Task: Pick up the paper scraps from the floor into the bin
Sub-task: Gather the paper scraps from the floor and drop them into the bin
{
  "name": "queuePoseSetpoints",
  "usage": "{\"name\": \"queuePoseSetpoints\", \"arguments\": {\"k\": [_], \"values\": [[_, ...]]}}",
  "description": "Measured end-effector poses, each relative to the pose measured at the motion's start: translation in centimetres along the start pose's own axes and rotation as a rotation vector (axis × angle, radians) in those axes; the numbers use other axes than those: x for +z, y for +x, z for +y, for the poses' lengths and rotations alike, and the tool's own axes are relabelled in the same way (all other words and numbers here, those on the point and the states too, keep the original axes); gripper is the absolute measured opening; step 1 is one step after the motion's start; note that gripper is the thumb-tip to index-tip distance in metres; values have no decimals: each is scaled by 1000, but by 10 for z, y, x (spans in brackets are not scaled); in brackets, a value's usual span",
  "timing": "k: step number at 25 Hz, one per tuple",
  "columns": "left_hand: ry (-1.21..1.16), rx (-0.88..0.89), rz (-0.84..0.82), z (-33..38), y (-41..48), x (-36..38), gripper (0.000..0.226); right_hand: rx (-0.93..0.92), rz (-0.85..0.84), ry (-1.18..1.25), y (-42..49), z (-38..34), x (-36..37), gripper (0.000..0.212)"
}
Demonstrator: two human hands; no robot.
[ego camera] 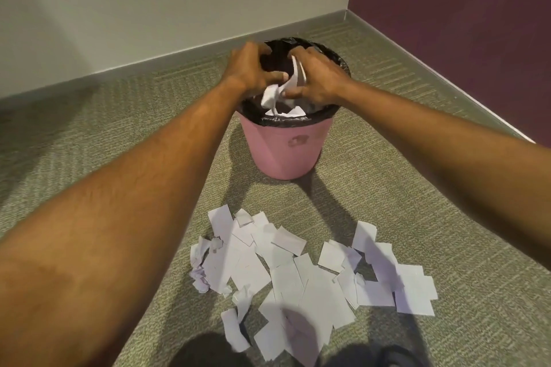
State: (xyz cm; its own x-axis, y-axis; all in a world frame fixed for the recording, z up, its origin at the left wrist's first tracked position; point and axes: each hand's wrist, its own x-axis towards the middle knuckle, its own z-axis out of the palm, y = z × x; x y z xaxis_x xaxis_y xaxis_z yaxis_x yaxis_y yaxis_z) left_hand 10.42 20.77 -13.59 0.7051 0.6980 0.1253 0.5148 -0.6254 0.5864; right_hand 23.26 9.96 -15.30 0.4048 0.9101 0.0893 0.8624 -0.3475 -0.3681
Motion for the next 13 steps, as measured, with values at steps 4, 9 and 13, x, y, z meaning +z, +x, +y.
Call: {"name": "queuePoseSetpoints", "arguments": {"k": [4, 9, 13], "values": [[-84, 23, 206, -20, -29, 4, 35, 17, 123, 39, -13, 0, -2, 69], [-99, -348, 546, -111, -123, 42, 6, -193, 220, 208, -83, -23, 20, 10], [161, -431, -128, -198, -194, 85, 58, -108, -377, 340, -119, -29, 86, 13]]}}
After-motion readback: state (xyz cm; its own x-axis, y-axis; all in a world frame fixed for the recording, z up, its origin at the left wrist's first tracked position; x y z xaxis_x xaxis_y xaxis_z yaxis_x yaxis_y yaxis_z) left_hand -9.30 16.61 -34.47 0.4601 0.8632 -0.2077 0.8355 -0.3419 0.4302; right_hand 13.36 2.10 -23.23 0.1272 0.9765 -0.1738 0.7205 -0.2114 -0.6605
